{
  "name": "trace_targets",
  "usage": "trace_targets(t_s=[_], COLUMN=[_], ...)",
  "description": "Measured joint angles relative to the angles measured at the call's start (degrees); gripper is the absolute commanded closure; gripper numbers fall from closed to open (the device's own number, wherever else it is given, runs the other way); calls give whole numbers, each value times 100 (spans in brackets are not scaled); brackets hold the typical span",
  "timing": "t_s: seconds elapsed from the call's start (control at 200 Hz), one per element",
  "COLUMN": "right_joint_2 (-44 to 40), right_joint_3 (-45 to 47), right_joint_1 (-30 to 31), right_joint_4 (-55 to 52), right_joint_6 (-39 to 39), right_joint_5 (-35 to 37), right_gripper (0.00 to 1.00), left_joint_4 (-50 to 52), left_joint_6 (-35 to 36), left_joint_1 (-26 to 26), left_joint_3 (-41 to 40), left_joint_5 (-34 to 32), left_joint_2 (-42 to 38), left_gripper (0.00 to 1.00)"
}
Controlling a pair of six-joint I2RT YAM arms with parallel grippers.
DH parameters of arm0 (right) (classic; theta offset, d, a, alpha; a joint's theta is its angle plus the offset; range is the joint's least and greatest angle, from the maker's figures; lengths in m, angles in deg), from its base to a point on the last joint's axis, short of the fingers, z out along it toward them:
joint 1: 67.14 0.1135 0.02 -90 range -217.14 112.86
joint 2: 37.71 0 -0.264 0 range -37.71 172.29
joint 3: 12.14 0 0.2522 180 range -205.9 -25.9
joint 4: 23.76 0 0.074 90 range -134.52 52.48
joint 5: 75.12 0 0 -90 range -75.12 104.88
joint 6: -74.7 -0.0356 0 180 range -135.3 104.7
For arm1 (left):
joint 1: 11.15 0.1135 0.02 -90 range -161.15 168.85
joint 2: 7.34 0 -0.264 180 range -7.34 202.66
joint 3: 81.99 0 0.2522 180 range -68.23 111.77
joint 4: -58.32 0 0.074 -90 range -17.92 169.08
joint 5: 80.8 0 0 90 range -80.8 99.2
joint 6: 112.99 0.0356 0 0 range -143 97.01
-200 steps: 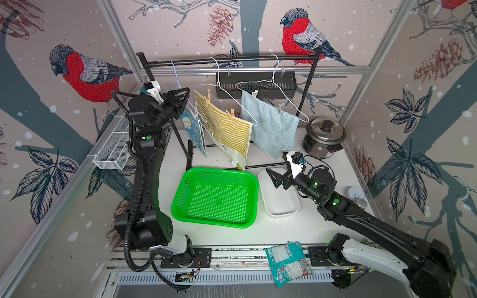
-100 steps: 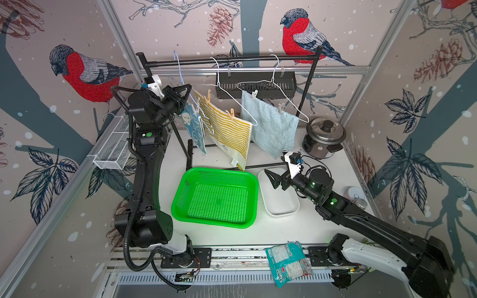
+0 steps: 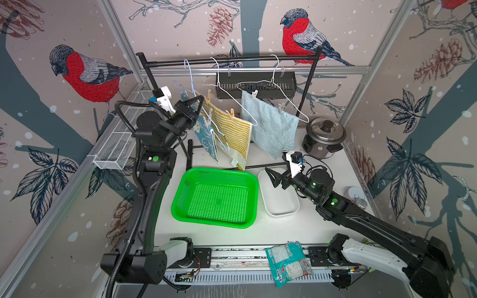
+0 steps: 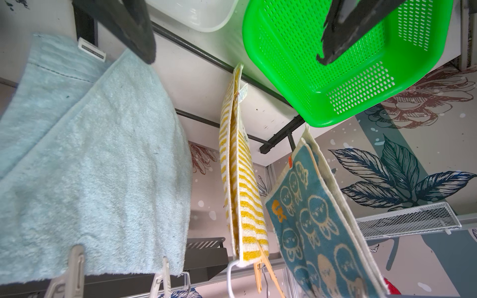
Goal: Remove the clothespins securing towels to the hanger
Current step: Pick up the hanger from the clothesline.
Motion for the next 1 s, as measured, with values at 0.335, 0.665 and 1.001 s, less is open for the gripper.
trace_targets(t_s=[0.335, 0.665, 1.001], right_joint_2=[-111, 807, 1937], right_joint_3=[-1067, -3040, -4214], right_joint_1=[13, 326, 1003], right_joint_4=[-721, -2371, -3432], right_joint_6=[-417, -643, -476], right_joint_5=[162, -426, -651], right_gripper=[0, 8, 8], left_joint_4=[42, -660, -1290], left_joint_6=[632, 800, 605], left_joint_1=[-1366, -2684, -2927], left_joint_3=[-1897, -3523, -3838], left_joint_5=[-1921, -3401, -3928], left_joint_2=[-1582, -2006, -1749], left_gripper=[100, 100, 100])
